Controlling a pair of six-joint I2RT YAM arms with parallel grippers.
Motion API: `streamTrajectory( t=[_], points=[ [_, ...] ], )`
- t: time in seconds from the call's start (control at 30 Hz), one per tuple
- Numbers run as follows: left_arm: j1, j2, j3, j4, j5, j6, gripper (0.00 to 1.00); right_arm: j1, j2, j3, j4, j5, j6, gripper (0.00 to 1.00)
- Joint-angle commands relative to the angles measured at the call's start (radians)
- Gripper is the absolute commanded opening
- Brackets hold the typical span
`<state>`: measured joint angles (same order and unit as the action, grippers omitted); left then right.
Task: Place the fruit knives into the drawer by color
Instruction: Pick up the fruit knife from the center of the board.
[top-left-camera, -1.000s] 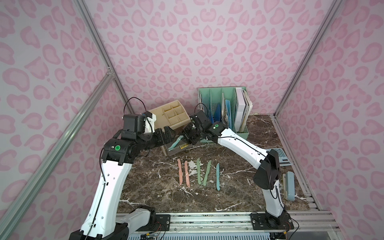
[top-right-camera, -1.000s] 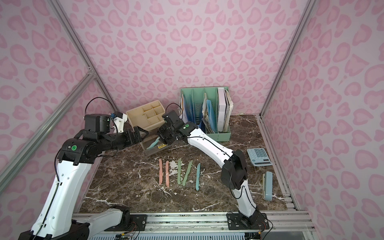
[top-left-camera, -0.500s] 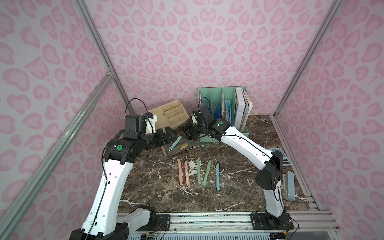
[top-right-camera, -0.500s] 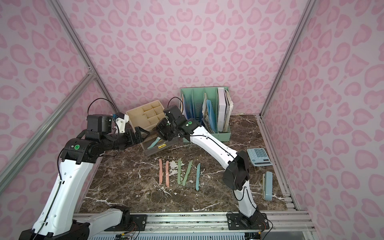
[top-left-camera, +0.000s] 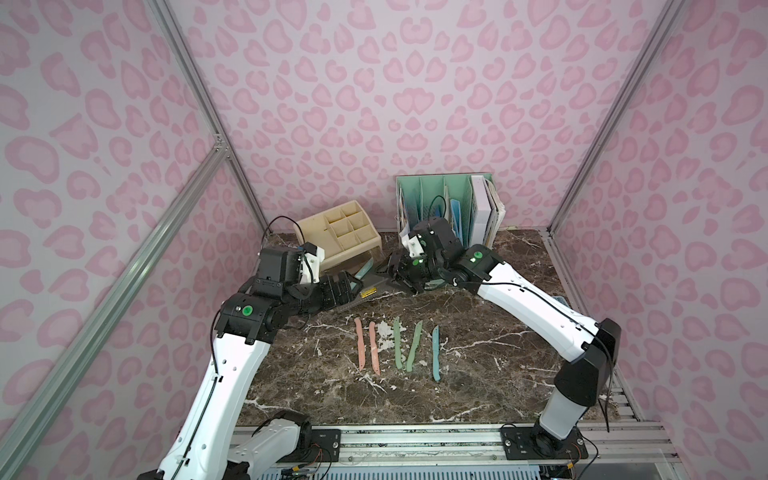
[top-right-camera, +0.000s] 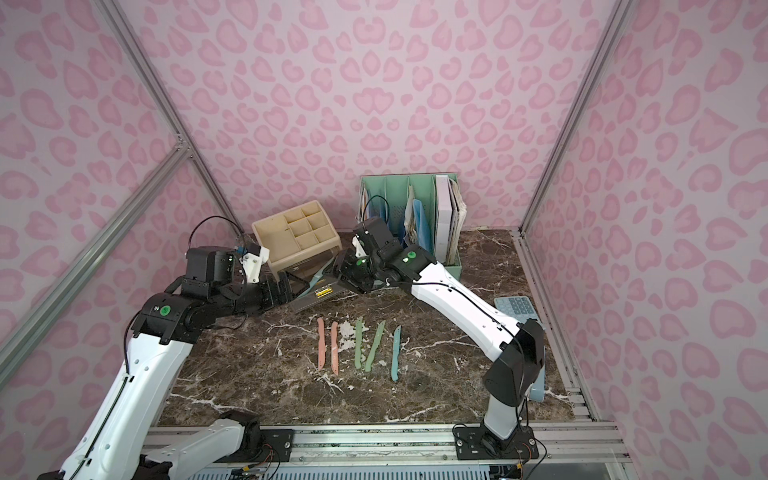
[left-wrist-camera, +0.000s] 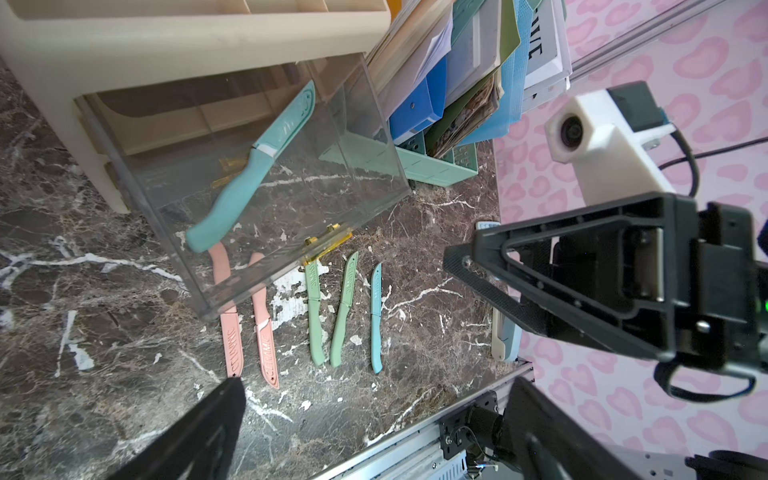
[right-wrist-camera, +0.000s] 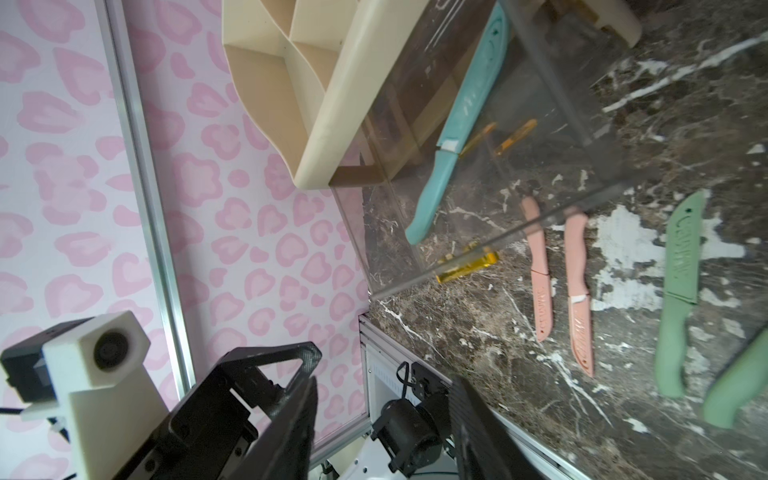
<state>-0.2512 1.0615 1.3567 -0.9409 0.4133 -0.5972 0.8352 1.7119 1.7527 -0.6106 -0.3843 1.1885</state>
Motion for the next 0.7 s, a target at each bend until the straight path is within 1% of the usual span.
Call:
streamTrajectory(
  t=[0.0,0.23,0.4,0.43,0.53,0.67],
  points=[
    [-0.04,-0.014,-0.025,0.039,-0.004,-0.013,0.99,-0.011,-0.072,-0.091,-0.025,0.024,-0.116,0.56],
    [-0.152,-0.024,-0.091,0.08,-0.05,-0.036,0.99,-0.024,-0.197,-0.285,-0.088,0.1,-0.232,0.57],
    [-0.214,-0.006,-0.122,0.088,-0.046,-0.046,0.99,-0.023,-0.226,-0.382,-0.112,0.155,-0.309,0.59],
    [-0.231,0.0,-0.132,0.091,-0.049,-0.046,0.99,-0.023,-0.235,-0.441,-0.104,0.156,-0.318,0.59],
    [-0.286,0.001,-0.177,0.133,-0.072,-0.056,0.99,-0.022,-0.246,-0.525,-0.083,0.17,-0.336,0.59],
    [-0.336,-0.008,-0.234,0.191,-0.106,-0.072,0.99,-0.023,-0.253,-0.622,-0.058,0.213,-0.367,0.6]
  ],
)
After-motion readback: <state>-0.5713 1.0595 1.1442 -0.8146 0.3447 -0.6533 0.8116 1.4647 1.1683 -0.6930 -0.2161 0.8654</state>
